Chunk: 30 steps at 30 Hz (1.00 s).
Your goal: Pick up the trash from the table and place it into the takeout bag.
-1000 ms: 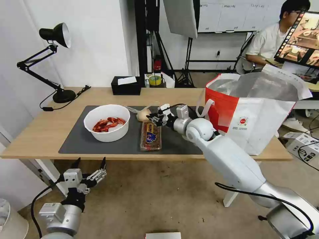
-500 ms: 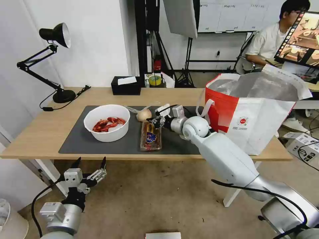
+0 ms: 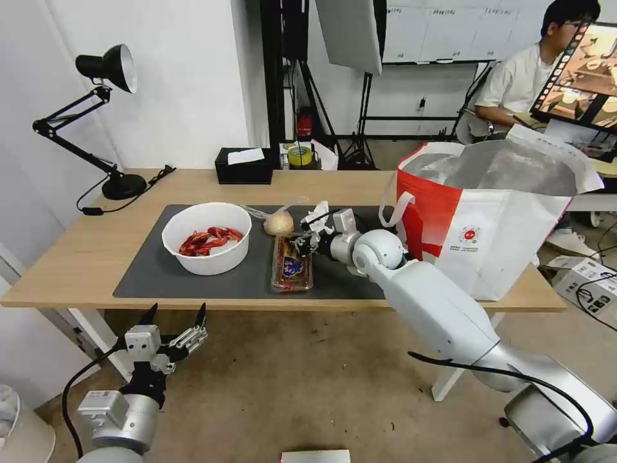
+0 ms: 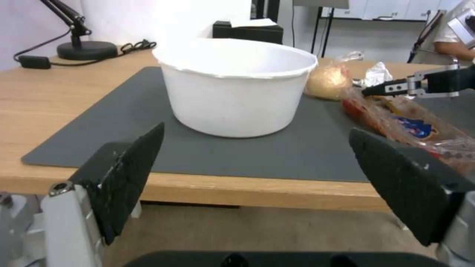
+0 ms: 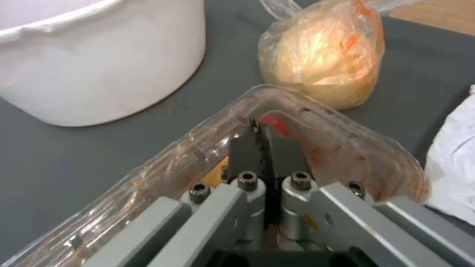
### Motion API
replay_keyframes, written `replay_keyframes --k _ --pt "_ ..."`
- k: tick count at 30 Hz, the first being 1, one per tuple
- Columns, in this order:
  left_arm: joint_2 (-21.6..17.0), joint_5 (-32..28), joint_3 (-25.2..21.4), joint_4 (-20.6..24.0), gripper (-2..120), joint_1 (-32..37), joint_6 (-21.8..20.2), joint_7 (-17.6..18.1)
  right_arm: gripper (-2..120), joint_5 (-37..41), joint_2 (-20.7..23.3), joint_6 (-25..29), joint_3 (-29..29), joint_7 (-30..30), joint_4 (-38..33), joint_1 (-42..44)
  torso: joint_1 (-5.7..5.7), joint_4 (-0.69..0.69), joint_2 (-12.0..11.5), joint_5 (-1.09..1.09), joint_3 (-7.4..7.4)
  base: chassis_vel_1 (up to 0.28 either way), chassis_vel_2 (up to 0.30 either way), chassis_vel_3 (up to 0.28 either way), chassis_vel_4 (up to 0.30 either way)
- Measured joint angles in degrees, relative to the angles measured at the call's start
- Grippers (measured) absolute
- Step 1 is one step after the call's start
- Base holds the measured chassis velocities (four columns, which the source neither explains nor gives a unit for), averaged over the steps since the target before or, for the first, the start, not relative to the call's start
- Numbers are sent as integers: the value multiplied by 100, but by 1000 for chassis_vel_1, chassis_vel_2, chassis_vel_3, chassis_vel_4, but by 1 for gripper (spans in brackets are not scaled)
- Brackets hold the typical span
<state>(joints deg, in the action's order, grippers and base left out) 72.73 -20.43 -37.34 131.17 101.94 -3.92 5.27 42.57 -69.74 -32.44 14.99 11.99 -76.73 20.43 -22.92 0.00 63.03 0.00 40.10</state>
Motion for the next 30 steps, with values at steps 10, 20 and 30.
replay_keyframes --k 10,20,30 --pt "-790 -983 138 -183 100 -498 -27 -388 0 214 178 -1 -171 -167 -420 74 0 0 0 0 0 0 0 0 0" --pt "-1915 -3230 540 -451 100 -1433 -624 -534 0 342 262 11 -183 -173 -626 110 0 1 0 -1 1 0 0 0 0" --pt "-2627 -5879 745 -932 100 -2374 -1574 -154 0 339 213 36 -154 -177 -670 112 0 1 -1 -1 0 0 0 0 0"
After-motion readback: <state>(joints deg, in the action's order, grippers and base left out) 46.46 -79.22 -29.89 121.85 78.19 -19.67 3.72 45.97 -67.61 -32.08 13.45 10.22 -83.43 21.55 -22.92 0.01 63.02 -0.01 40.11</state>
